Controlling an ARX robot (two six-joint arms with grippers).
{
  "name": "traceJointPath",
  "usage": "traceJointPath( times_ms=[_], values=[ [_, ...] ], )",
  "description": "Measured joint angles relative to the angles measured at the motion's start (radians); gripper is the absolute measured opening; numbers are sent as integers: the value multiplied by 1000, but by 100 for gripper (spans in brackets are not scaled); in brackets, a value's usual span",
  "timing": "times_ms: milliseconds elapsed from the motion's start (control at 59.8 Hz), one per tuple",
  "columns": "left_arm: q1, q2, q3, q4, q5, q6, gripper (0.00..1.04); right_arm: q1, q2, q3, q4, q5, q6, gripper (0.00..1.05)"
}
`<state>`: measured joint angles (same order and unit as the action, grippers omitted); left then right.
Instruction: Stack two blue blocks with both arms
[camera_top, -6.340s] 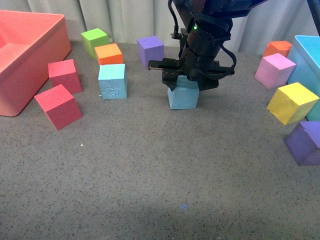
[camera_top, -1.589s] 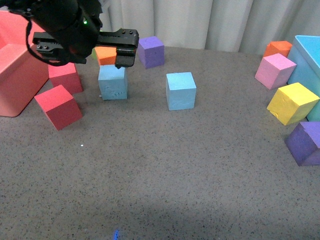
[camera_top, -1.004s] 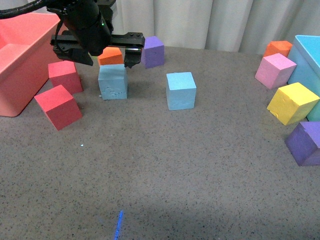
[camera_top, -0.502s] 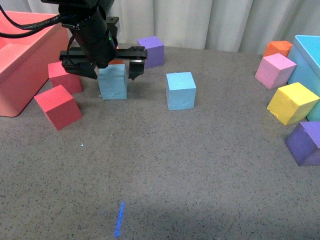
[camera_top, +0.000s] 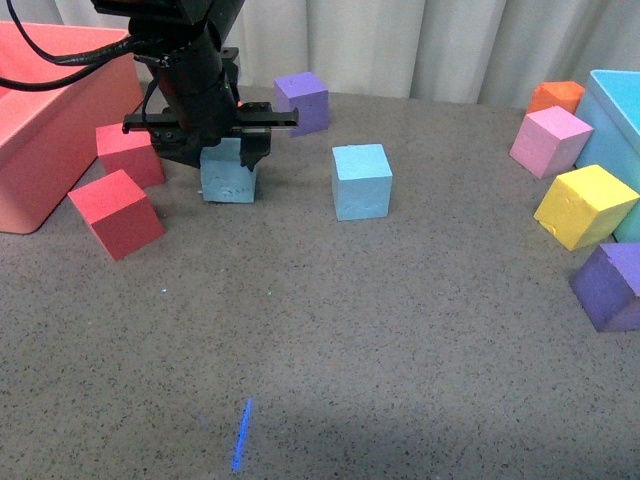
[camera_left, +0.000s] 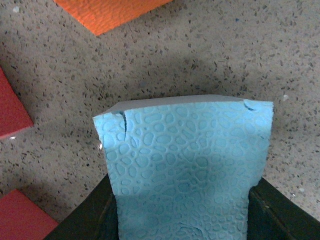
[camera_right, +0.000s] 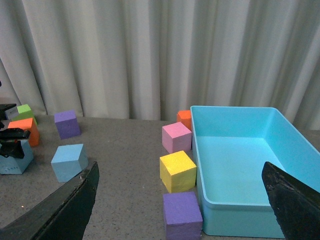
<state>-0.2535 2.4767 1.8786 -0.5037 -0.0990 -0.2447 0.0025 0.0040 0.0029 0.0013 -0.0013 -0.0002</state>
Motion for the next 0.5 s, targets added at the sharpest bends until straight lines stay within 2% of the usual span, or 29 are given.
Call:
traceJointPath(
  times_ms=[268, 502],
  values=[
    [-35, -186, -154, 49, 66, -47, 47, 0, 0, 0, 0, 0, 0, 95],
    [-101, -304, -165, 6, 55, -95, 47, 0, 0, 0, 0, 0, 0, 95]
  ],
)
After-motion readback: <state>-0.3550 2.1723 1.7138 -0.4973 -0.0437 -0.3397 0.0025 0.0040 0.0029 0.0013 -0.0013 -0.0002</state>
